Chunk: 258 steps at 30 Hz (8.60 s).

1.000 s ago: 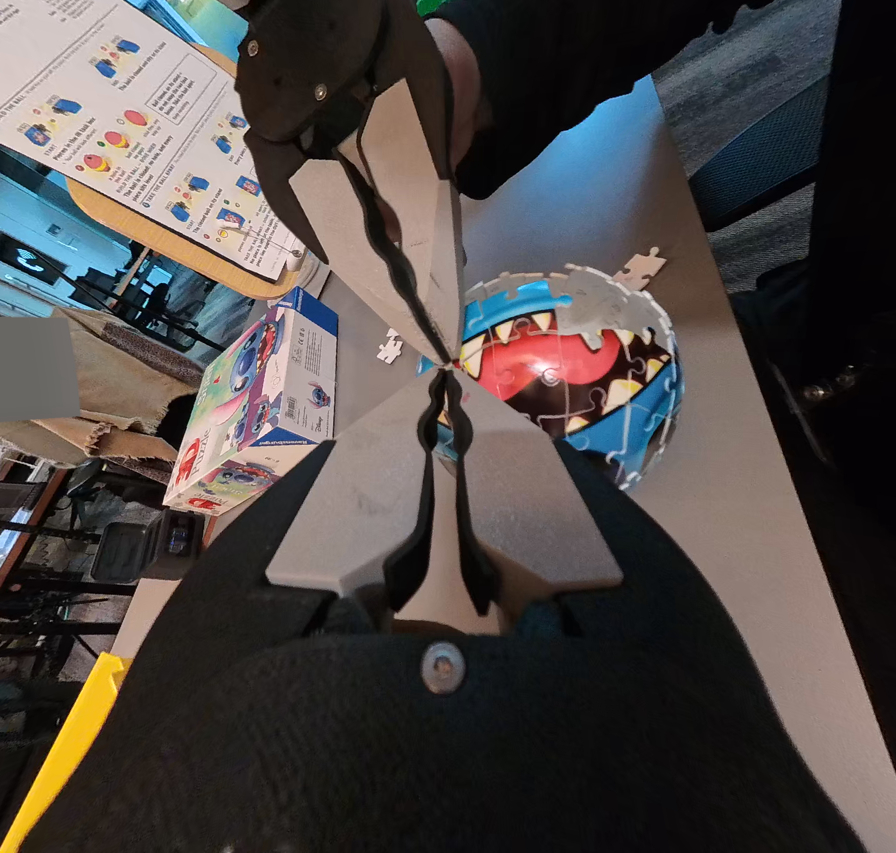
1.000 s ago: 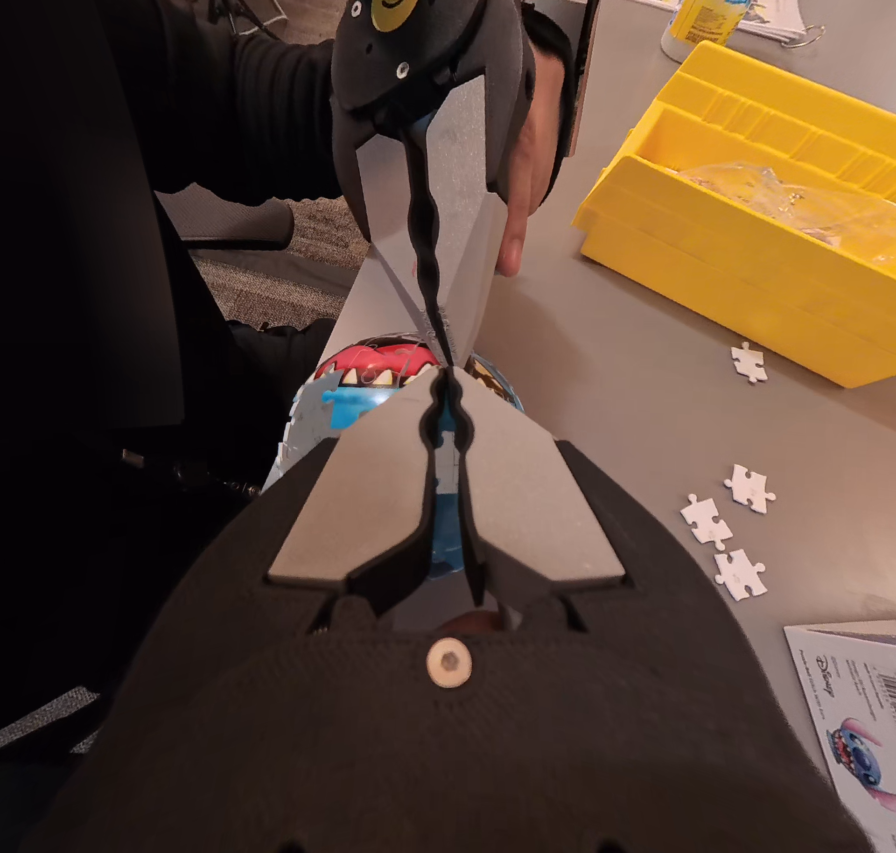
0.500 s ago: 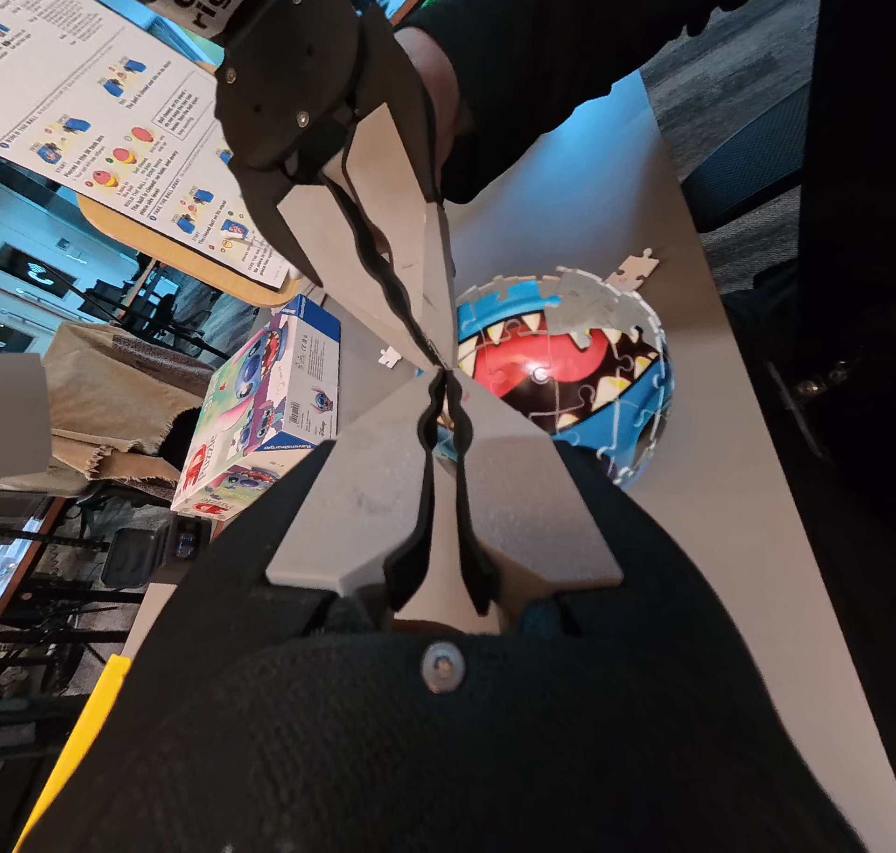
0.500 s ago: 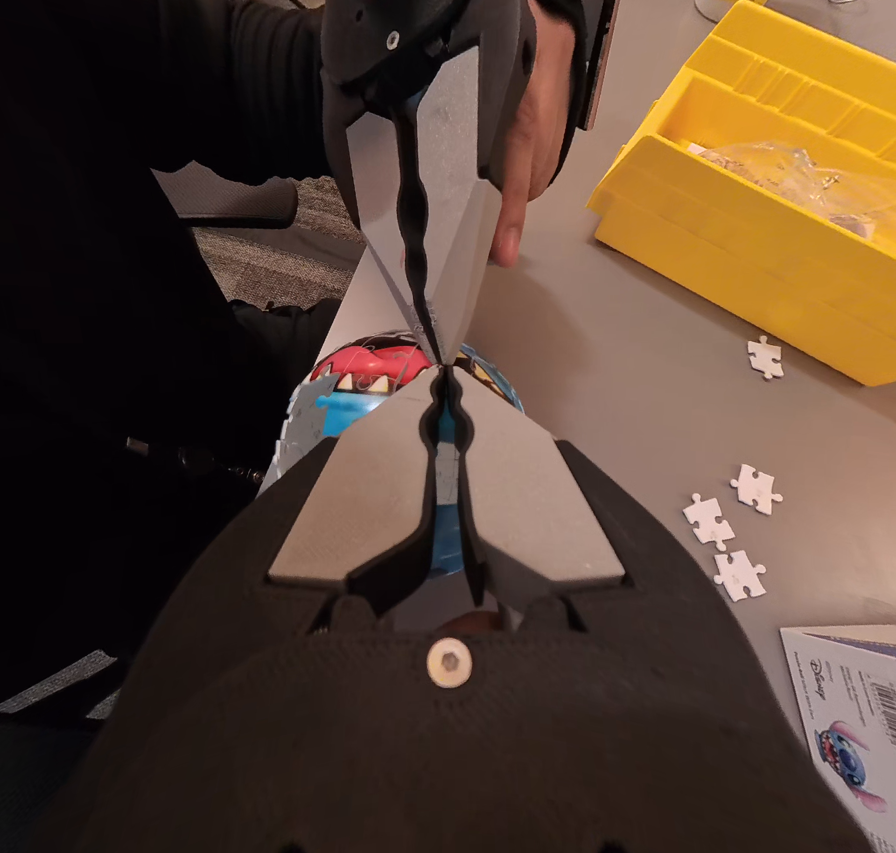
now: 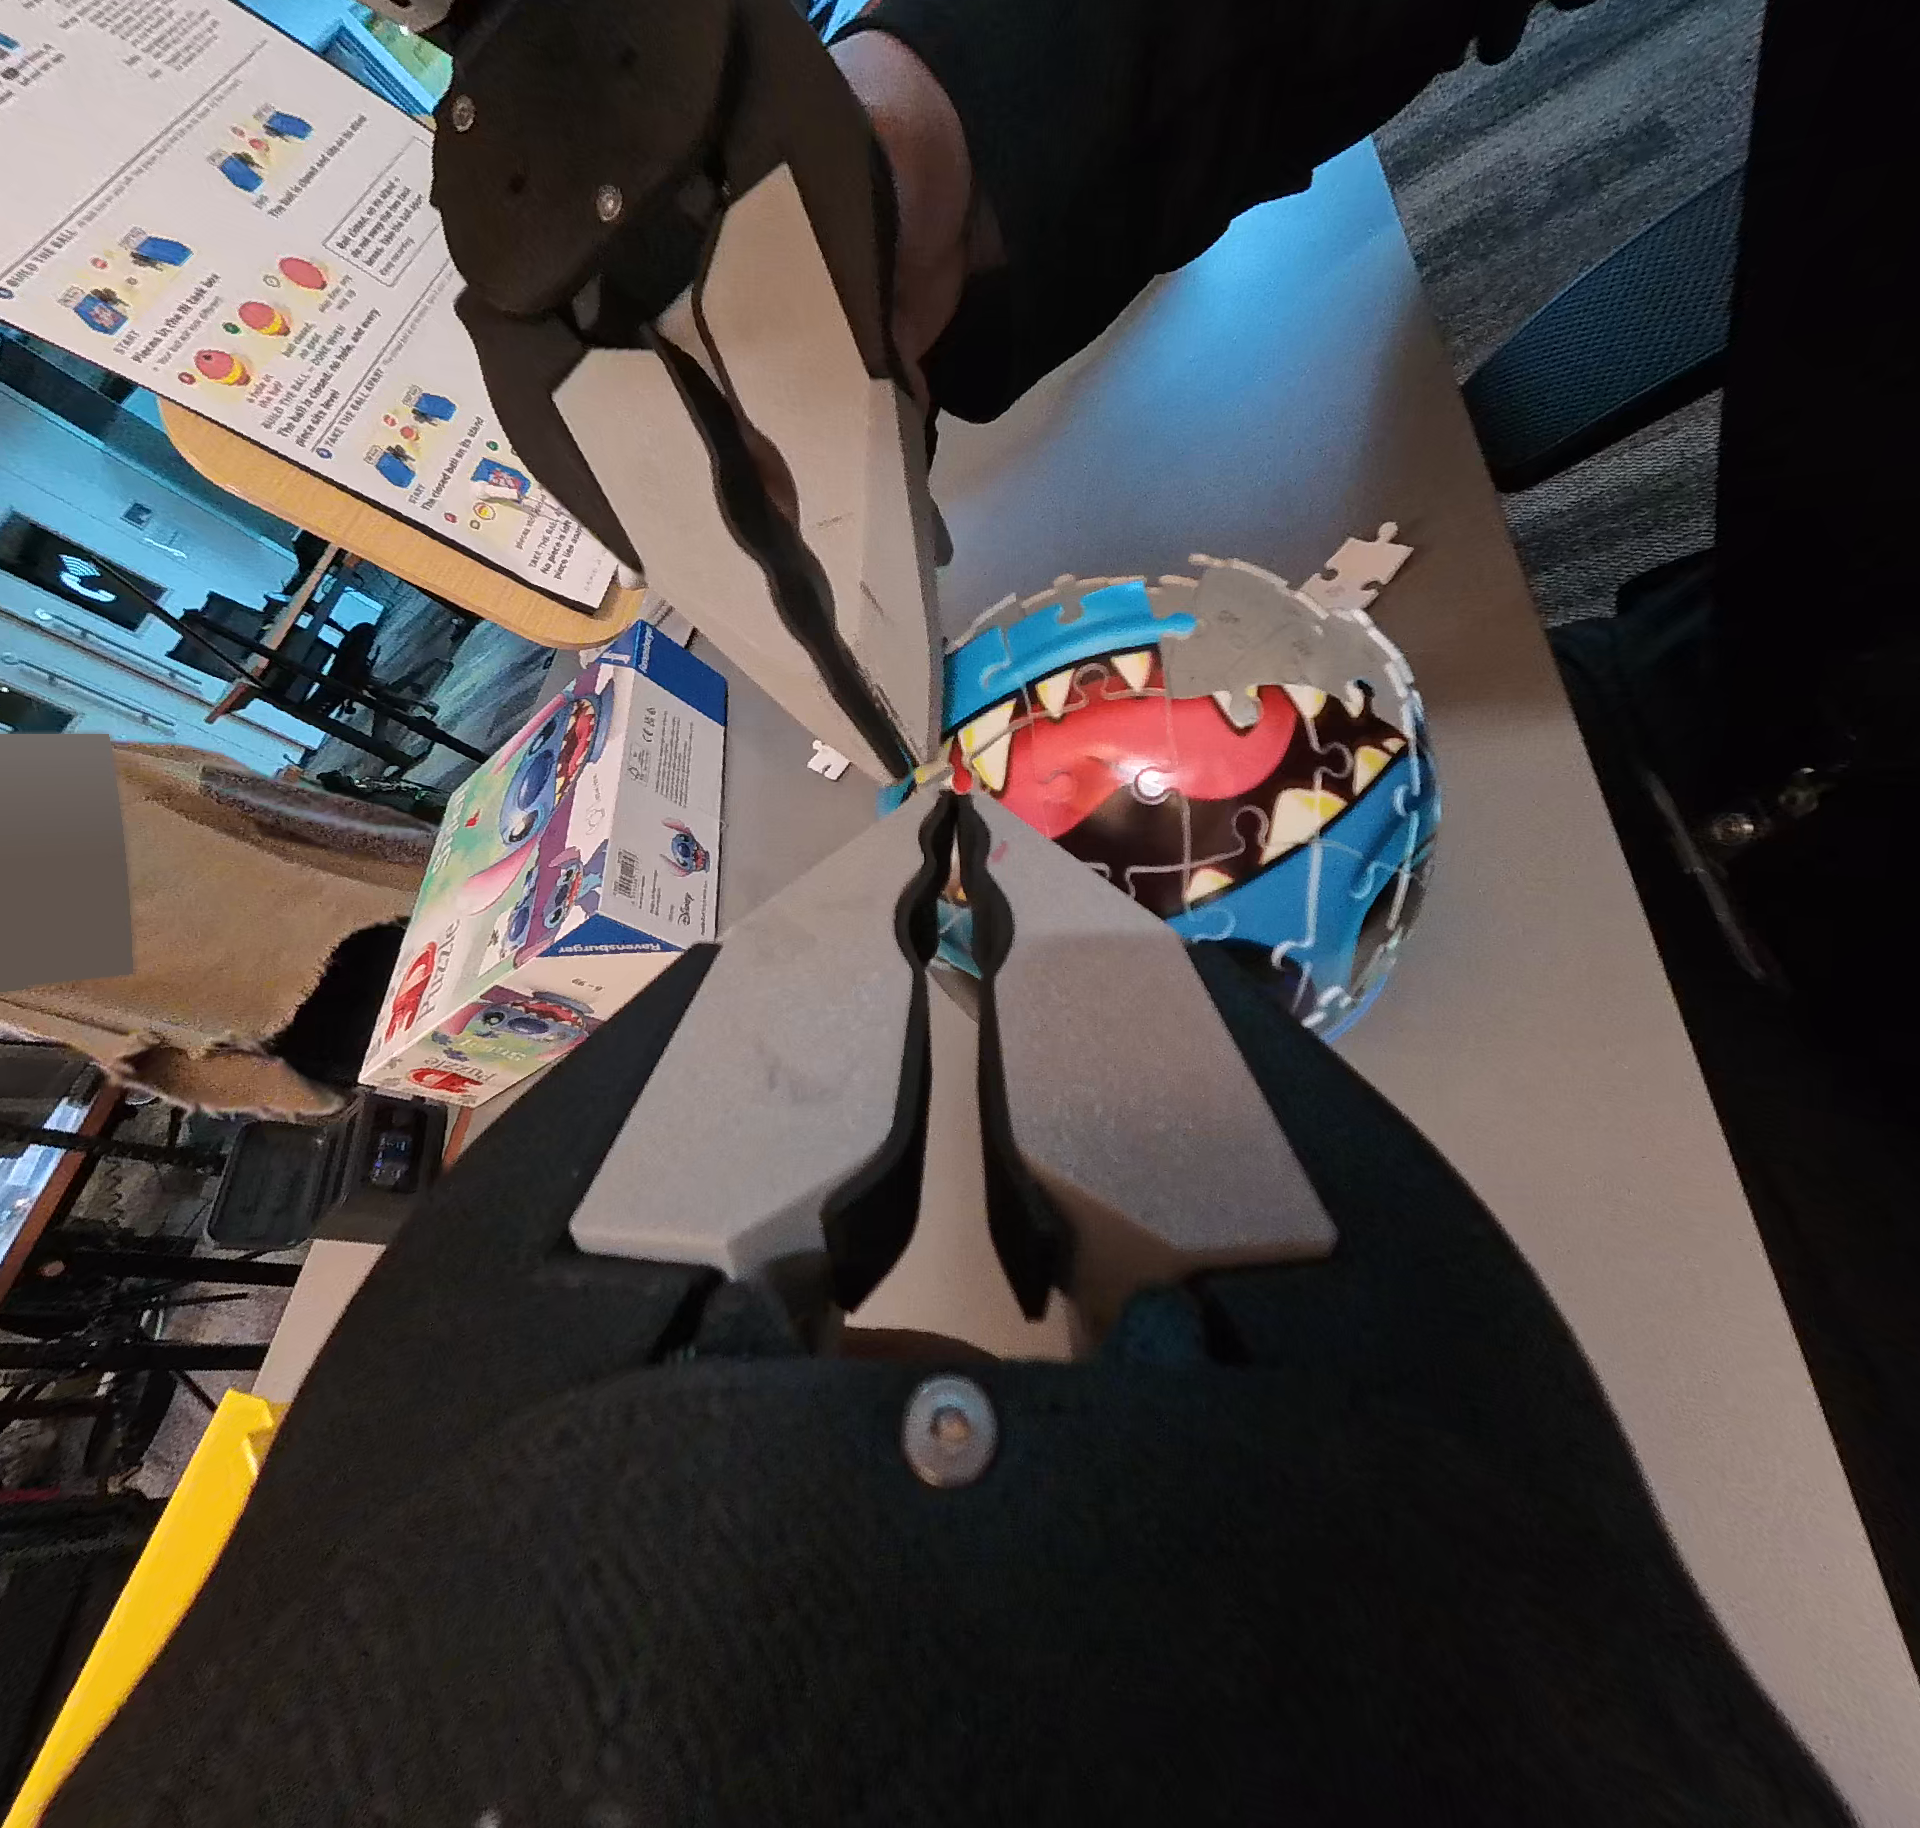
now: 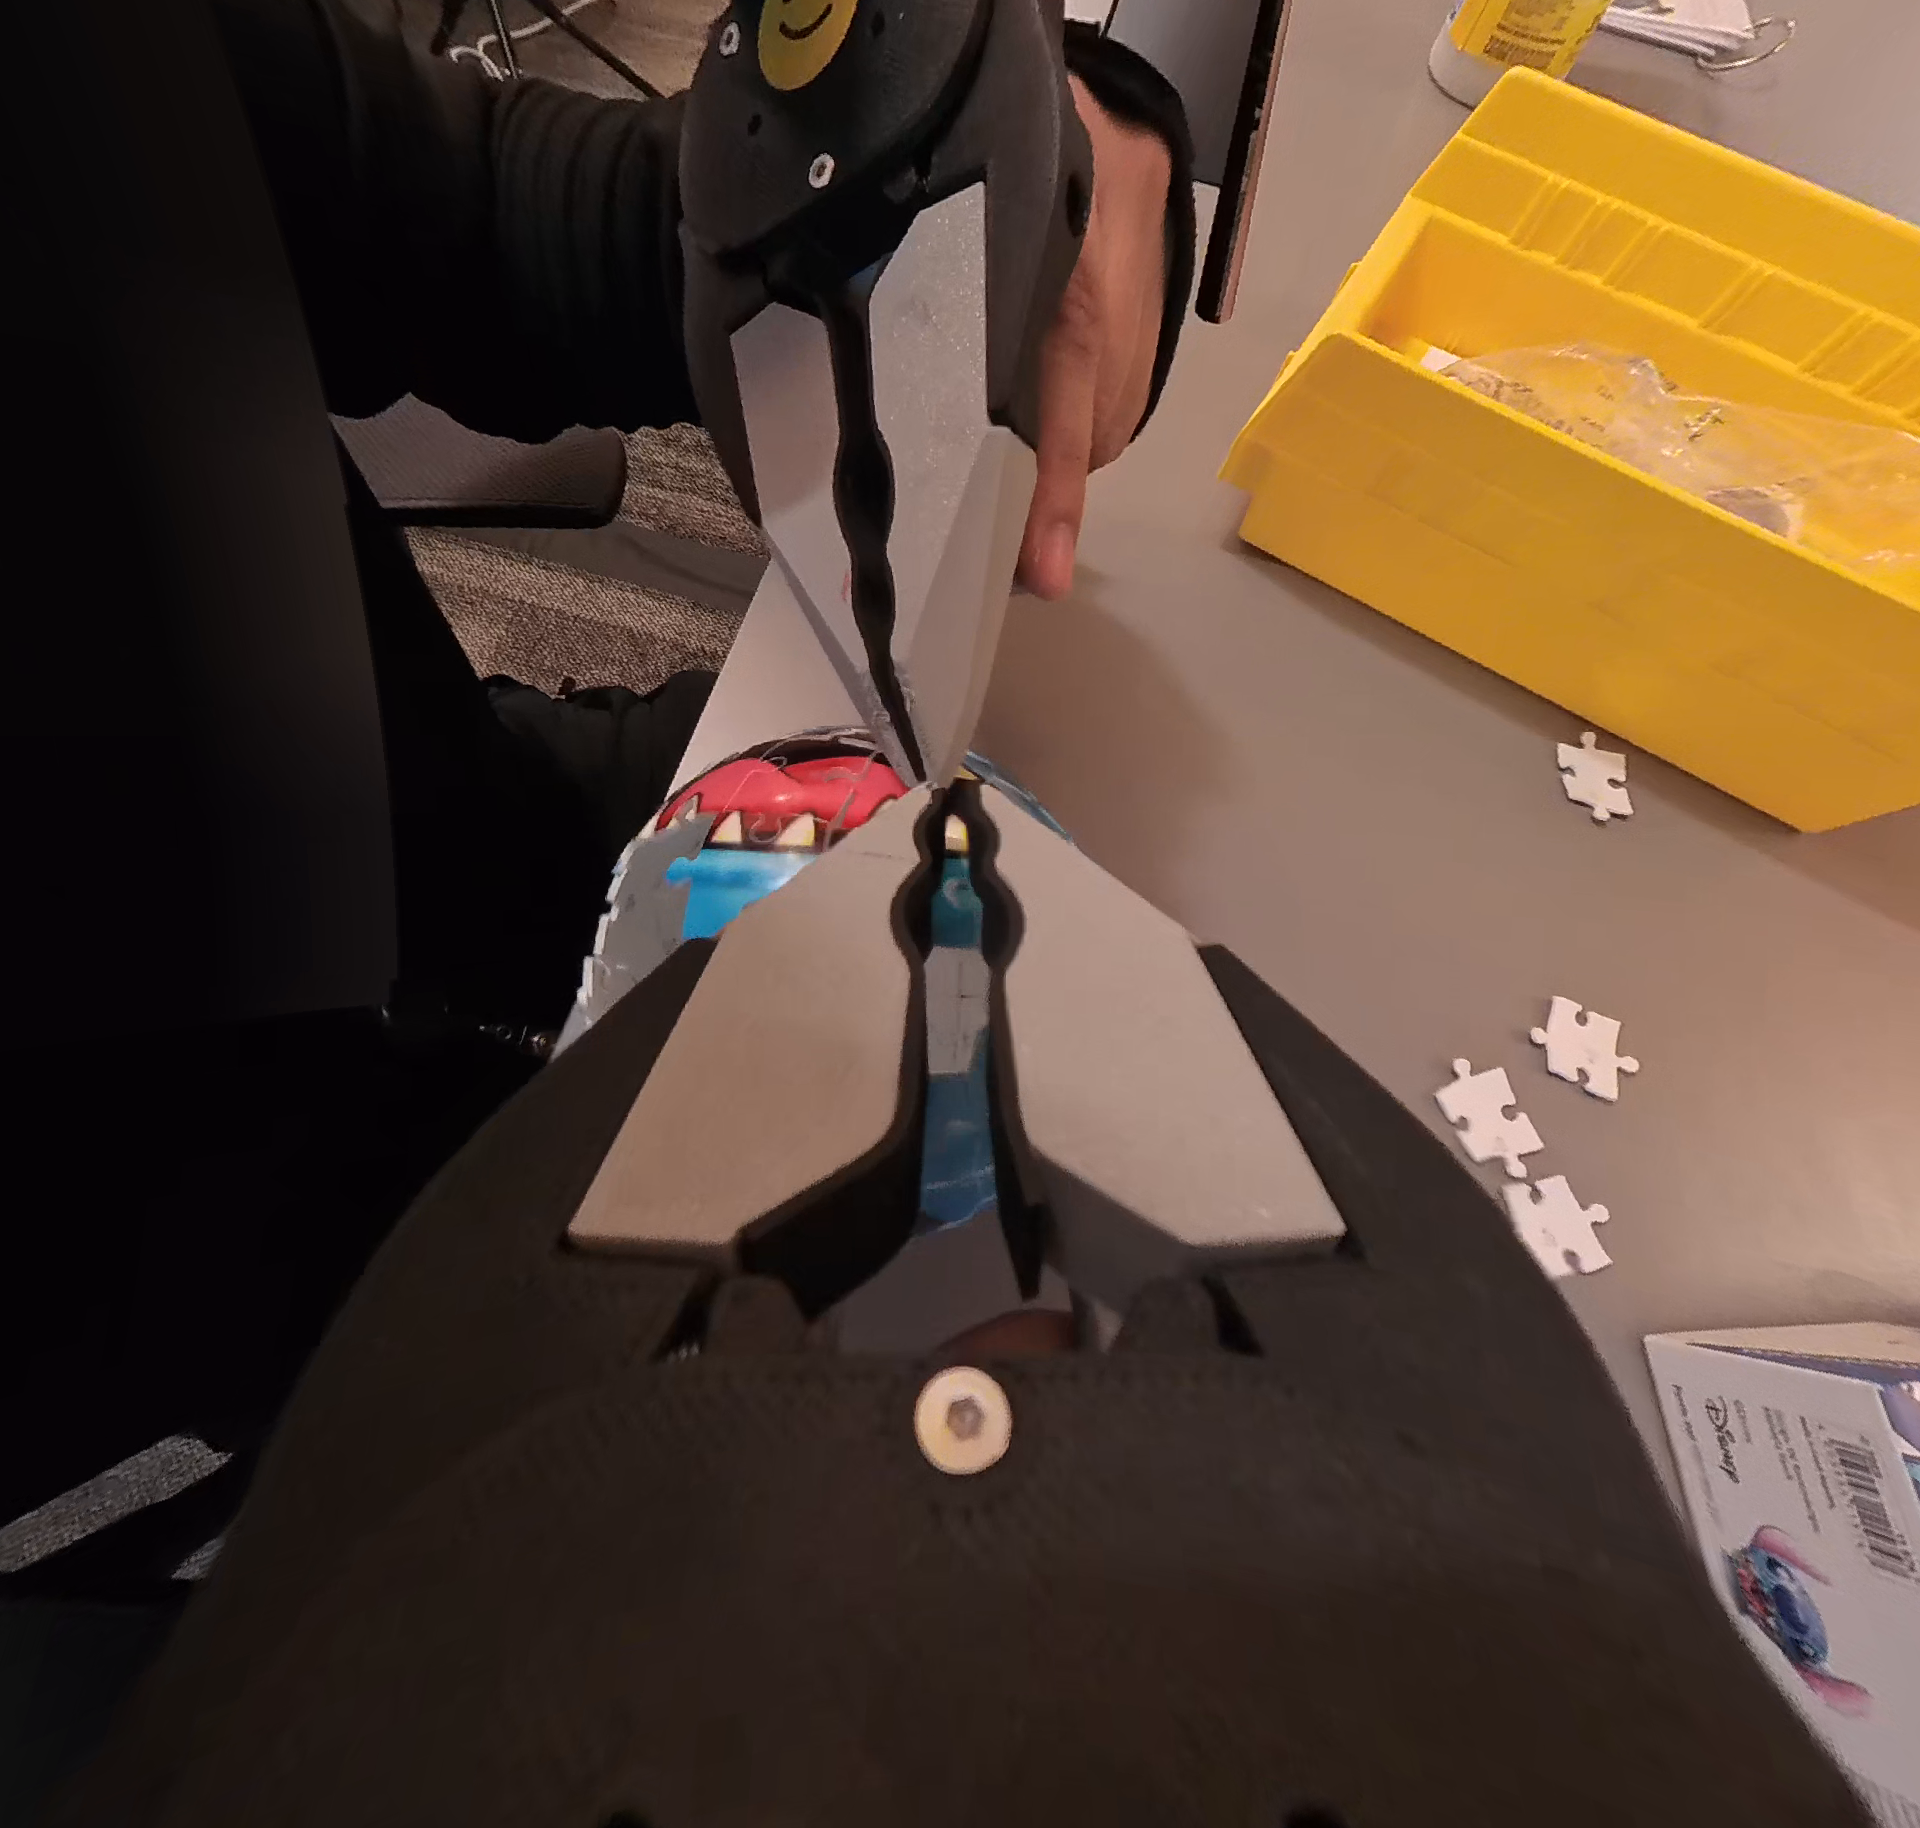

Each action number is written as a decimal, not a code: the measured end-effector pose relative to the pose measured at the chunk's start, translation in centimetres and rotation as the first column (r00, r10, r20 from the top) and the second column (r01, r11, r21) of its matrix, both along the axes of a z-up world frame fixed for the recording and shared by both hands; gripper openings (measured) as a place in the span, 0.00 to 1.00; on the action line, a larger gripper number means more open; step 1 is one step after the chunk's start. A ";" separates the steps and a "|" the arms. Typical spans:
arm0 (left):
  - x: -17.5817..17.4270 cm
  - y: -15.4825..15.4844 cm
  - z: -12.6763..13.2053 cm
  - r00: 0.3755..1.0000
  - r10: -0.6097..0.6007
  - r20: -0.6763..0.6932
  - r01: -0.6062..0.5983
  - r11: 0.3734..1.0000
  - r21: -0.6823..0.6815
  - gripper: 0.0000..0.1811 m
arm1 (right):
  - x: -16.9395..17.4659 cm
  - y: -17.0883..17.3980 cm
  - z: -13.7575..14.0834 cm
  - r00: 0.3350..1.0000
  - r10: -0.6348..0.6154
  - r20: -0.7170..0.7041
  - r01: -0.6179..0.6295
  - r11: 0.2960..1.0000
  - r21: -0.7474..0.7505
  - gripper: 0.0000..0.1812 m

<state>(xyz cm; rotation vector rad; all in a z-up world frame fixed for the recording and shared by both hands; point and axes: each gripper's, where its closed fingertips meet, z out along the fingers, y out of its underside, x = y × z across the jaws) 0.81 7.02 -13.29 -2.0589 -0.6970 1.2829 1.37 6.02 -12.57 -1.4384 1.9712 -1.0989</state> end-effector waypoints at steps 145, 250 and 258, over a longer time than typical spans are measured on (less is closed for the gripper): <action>9.6 -17.4 -7.5 0.443 0.892 -0.087 -0.893 0.448 0.042 0.24 | -31.6 1.3 -7.3 0.331 -0.914 0.235 0.934 0.282 -0.219 0.60; 3.3 -0.4 -8.8 0.938 0.279 0.204 -0.323 0.917 0.235 0.61 | -4.6 3.9 -6.8 0.986 -0.097 0.137 0.134 0.947 -0.292 0.69; 1.3 0.3 -9.6 0.948 0.232 0.218 -0.278 0.936 0.216 0.56 | -3.1 2.9 -8.7 0.995 -0.080 0.059 0.094 0.947 -0.306 0.67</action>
